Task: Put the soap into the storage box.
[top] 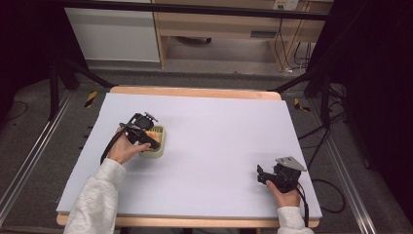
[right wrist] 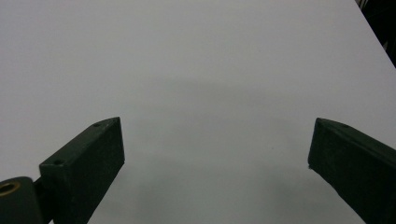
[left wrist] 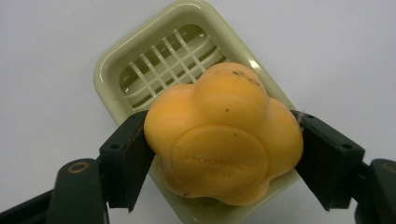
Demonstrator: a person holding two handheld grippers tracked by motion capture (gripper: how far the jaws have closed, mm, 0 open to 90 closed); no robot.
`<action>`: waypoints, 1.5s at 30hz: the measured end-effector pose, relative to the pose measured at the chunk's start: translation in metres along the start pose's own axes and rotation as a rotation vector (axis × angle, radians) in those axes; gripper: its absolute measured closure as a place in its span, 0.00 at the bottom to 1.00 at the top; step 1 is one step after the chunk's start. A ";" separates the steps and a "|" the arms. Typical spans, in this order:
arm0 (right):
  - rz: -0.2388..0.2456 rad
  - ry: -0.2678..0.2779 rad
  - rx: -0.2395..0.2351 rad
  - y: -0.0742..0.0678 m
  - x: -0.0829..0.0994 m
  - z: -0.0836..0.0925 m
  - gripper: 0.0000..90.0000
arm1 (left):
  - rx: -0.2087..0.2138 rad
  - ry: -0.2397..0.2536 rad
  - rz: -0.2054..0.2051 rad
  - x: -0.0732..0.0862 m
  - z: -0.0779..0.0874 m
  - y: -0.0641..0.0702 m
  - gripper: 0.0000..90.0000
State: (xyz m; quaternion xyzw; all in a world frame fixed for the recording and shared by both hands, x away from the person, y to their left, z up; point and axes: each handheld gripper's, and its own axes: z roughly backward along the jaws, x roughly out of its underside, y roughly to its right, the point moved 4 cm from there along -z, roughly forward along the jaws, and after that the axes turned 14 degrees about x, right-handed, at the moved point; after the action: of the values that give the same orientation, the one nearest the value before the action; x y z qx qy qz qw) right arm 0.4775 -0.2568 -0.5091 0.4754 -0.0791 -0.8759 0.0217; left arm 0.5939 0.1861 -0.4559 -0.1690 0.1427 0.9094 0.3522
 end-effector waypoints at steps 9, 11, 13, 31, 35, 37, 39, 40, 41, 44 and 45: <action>0.002 0.000 0.001 0.000 0.000 0.000 0.05 | -0.001 -0.010 0.012 0.000 -0.002 -0.001 0.28; 0.004 0.001 0.002 0.000 0.000 0.000 0.05 | -0.002 -0.010 0.012 0.000 -0.002 0.000 0.28; 0.003 0.000 0.000 0.000 0.000 0.000 0.05 | -0.006 -0.008 0.012 -0.001 -0.003 0.000 0.28; 0.004 -0.002 -0.001 0.000 0.000 0.000 0.05 | -0.007 0.042 0.028 -0.002 -0.010 -0.003 0.27; 0.004 -0.002 -0.001 0.000 0.000 0.000 0.05 | -0.011 0.041 0.035 -0.001 -0.011 -0.003 0.27; 0.004 -0.001 -0.002 0.000 0.000 0.000 0.05 | -0.020 0.040 0.038 -0.001 -0.011 -0.004 0.27; 0.003 -0.002 -0.001 0.000 0.000 0.000 0.05 | -0.024 0.040 0.034 0.000 -0.012 -0.005 0.27; 0.004 -0.002 -0.001 0.000 0.000 0.000 0.05 | -0.022 0.048 0.035 0.000 -0.012 -0.005 0.27; 0.004 -0.002 -0.002 0.000 0.000 0.000 0.05 | -0.022 0.050 0.034 0.000 -0.012 -0.005 0.27; 0.004 -0.002 -0.001 0.000 0.000 0.000 0.05 | -0.021 0.057 0.030 0.001 -0.012 -0.005 0.27; 0.003 -0.002 0.000 0.000 0.000 0.000 0.05 | -0.019 0.059 0.030 0.001 -0.012 -0.005 0.27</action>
State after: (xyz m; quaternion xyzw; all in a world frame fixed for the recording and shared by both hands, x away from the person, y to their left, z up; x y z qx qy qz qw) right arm 0.4776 -0.2568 -0.5093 0.4744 -0.0797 -0.8764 0.0230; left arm 0.5994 0.1857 -0.4675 -0.1968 0.1470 0.9105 0.3327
